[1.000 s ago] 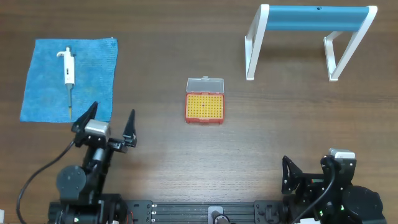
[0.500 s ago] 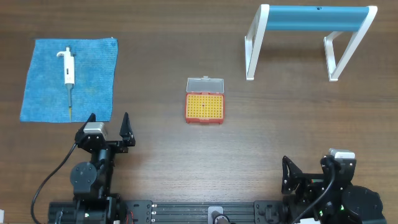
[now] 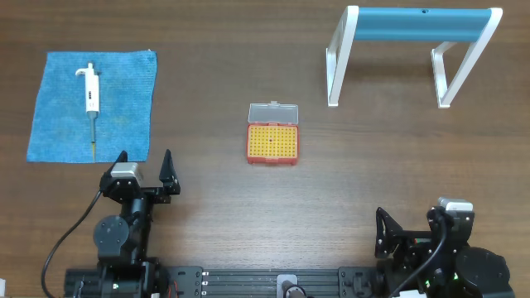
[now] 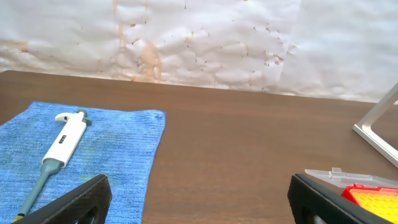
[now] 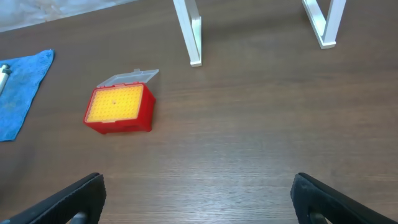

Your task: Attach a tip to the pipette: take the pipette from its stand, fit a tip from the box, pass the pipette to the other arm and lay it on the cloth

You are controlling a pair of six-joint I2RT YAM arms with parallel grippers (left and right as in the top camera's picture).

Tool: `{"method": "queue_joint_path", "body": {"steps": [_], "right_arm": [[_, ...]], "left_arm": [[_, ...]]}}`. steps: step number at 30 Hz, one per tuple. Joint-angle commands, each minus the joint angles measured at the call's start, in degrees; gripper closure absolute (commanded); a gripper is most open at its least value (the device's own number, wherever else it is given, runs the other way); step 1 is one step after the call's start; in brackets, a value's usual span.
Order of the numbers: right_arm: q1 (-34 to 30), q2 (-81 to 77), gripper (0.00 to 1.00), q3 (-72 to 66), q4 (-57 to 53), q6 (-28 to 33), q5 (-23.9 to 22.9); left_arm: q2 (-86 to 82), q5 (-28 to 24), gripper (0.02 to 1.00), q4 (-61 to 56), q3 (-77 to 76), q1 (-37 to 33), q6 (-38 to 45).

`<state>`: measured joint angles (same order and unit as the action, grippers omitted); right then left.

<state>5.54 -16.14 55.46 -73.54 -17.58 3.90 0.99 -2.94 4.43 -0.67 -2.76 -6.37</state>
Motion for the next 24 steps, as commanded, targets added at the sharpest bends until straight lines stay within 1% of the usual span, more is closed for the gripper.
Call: {"method": "queue_joint_path", "body": {"steps": [1, 10, 11, 12, 13, 15, 17, 18, 21, 22, 23, 24], "right_arm": [[-0.3, 0.2, 0.036, 0.0, 0.2, 0.6, -0.7], [-0.3, 0.3, 0.036, 0.0, 0.3, 0.8, -0.8], [-0.5, 0.4, 0.036, -0.3, 2.0, 0.8, -2.1], [-1.0, 0.7, 0.034, -1.4, 7.2, 0.9, -3.9], [-1.5, 1.2, 0.038, -4.0, 16.8, 3.6, -5.3], [-1.7, 2.7, 0.034, -11.4, 36.1, 14.2, -4.1], [-1.7, 3.8, 0.036, -18.7, 49.5, 20.3, -3.3], [-1.7, 4.4, 0.034, -23.3, 56.8, 22.1, -3.3], [-1.7, 6.3, 0.034, -37.3, 76.8, 22.6, -3.3], [-1.7, 7.3, 0.031, -42.3, 83.6, 21.8, -3.0], [-1.7, 8.6, 0.034, -46.5, 88.5, 20.9, -3.0], [-1.7, 10.0, 0.034, -49.3, 91.0, 20.1, -3.0]], "left_arm": [[-0.7, 1.0, 0.102, 0.0, 0.3, -0.2, -0.9], [-0.7, 1.0, 0.099, 0.0, 0.3, -0.2, -0.9], [-0.7, 1.0, 0.102, 0.0, 0.3, -0.2, -0.9], [-0.7, 1.0, 0.099, 0.0, 0.3, -0.2, -0.9], [-0.7, 1.0, 0.102, 0.0, 0.3, -0.2, -0.9], [-0.7, 1.0, 0.099, 0.0, 0.3, -0.2, -0.9], [-0.7, 1.0, 0.102, 0.0, 0.3, -0.2, -0.9], [-0.7, 1.0, 0.102, 0.0, 0.3, -0.2, -0.9], [-0.7, 1.0, 0.102, 0.0, 0.3, -0.2, -0.9], [-0.7, 1.0, 0.102, 0.0, 0.3, -0.2, -0.9], [-0.7, 1.0, 0.102, 0.0, 0.3, -0.2, -0.9], [-0.7, 1.0, 0.102, 0.0, 0.3, -0.2, -0.9]]}}
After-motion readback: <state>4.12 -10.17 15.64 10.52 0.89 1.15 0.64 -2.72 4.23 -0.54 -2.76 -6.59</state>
